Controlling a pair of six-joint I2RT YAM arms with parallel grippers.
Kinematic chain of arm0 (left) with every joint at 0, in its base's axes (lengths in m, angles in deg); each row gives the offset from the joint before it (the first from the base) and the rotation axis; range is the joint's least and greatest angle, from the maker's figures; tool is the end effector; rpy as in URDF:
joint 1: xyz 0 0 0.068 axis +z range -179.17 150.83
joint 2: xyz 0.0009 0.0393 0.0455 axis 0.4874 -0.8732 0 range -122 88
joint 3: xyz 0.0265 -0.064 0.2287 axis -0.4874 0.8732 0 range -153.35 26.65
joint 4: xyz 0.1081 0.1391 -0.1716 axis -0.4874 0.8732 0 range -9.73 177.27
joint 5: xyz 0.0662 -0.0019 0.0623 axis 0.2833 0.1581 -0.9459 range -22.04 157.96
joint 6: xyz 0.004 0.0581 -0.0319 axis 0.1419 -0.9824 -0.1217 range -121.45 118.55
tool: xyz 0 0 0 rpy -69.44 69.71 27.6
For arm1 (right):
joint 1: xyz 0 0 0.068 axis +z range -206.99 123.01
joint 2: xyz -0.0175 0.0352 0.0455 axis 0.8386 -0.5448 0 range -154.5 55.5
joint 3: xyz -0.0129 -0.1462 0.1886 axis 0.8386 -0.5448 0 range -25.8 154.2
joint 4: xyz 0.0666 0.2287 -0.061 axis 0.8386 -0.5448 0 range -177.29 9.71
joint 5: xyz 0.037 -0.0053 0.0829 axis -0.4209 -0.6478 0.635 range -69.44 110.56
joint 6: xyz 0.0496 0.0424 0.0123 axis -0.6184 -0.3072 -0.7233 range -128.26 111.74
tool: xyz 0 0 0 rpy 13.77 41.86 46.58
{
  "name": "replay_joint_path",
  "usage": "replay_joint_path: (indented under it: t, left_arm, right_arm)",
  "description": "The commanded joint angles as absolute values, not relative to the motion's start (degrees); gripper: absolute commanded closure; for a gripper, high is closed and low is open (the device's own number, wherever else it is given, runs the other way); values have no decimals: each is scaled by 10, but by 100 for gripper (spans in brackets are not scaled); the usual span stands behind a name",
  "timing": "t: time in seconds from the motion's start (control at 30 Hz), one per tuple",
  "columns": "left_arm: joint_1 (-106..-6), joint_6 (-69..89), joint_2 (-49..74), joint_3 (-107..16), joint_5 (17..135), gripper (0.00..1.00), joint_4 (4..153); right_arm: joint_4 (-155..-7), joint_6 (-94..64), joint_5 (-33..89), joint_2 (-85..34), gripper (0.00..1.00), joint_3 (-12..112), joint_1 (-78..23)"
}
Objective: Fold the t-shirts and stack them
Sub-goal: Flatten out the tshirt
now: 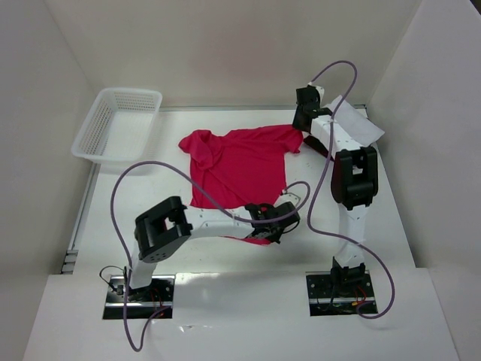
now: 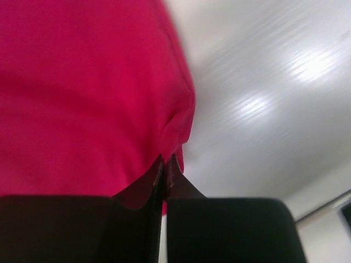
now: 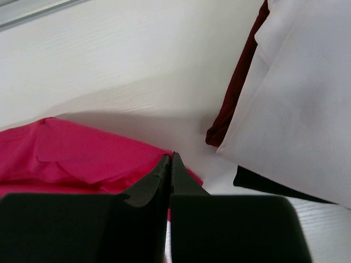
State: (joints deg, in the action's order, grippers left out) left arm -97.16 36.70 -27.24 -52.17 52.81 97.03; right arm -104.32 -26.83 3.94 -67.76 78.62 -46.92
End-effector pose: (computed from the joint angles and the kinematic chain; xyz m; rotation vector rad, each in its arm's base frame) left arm 0.1670 -0.3765 0.1334 0.5390 2.4553 -0.4678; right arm 0.4675 0.0676 0.2033 0.3134 2.2605 -0.0768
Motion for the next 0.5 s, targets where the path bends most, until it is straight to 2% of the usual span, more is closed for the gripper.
replay_joint_path:
  t: [0.0,0.27,0.47]
  left_arm:
    - [-969,377,-128,-526,414,100,1058]
    - [-932,345,106,-525,292,100,1122]
    - [-932,312,238,-543,232,100,1165]
  right_arm:
    - [-1021,-289,40,-590,100,780,-475]
    - [-1008,-325,65,-423,100,737,-475]
    - [-996,-346,126,-208,100,668,-475]
